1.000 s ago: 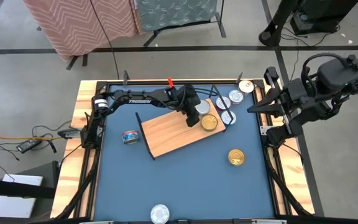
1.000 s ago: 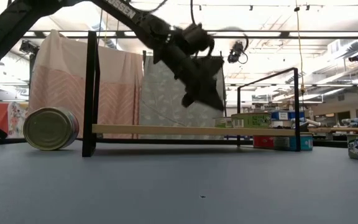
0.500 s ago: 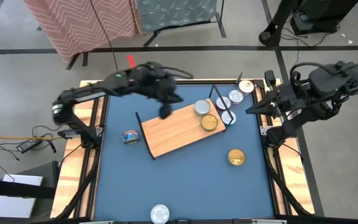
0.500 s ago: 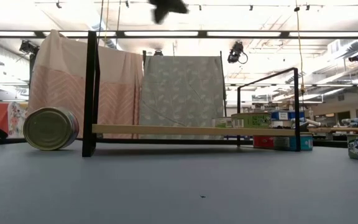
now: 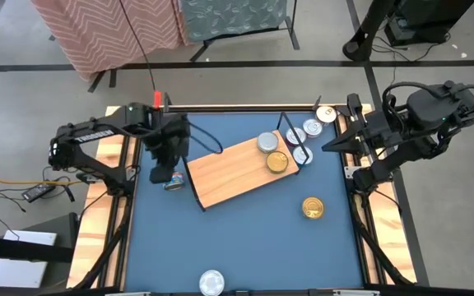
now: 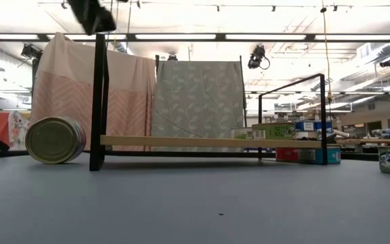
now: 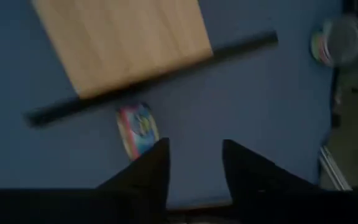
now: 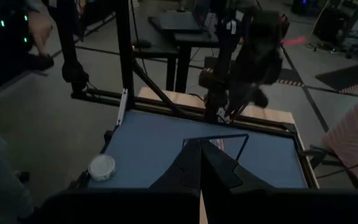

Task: Stack canned seafood by type on shelf
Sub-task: Put the blue/pink tuna can on the shelf

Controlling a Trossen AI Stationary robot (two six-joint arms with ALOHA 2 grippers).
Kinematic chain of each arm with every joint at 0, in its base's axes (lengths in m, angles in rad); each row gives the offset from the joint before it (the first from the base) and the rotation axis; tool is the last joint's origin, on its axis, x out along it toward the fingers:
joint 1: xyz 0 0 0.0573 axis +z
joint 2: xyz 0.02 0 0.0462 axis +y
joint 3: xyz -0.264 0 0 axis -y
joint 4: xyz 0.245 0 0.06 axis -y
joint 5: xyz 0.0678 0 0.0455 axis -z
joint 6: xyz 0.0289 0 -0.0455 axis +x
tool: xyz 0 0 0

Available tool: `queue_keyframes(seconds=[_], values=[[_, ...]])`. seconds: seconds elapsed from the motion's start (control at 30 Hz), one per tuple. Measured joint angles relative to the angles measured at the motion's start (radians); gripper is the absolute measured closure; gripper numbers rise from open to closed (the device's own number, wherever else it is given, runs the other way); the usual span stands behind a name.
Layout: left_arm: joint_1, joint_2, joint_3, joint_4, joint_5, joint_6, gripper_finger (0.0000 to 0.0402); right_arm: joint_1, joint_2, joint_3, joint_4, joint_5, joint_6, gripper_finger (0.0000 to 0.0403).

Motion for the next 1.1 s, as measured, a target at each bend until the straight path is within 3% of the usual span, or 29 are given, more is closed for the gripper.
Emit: queue_keyframes(seconds=[0.27,0.47,0.6,0.87,1.1], values=[[-0.017,-0.047,-0.213,-0.012,0.041,0.002,0.0139,0.0,0.012,0.0,0.004,-0.002,0.05,0.0396],[-0.017,-0.057,-0.385,-0.009,0.023,0.019,0.0081,0.0,0.02,0.0,0.012,-0.002,0.058,0.0396],[-0.016,-0.057,-0.439,0.037,-0.028,0.029,0.0072,0.0,0.019,0.0,0.024,-0.001,0.058,0.0396],[-0.017,-0.128,-0.445,0.32,-0.029,-0.106,0.0082,0.0,0.027,0.0,0.034,0.001,0.073,0.0396],[-0.017,-0.324,-0.384,0.295,-0.127,-0.266,0.0083,0.0,0.034,0.0,0.034,0.002,0.074,0.0396]])
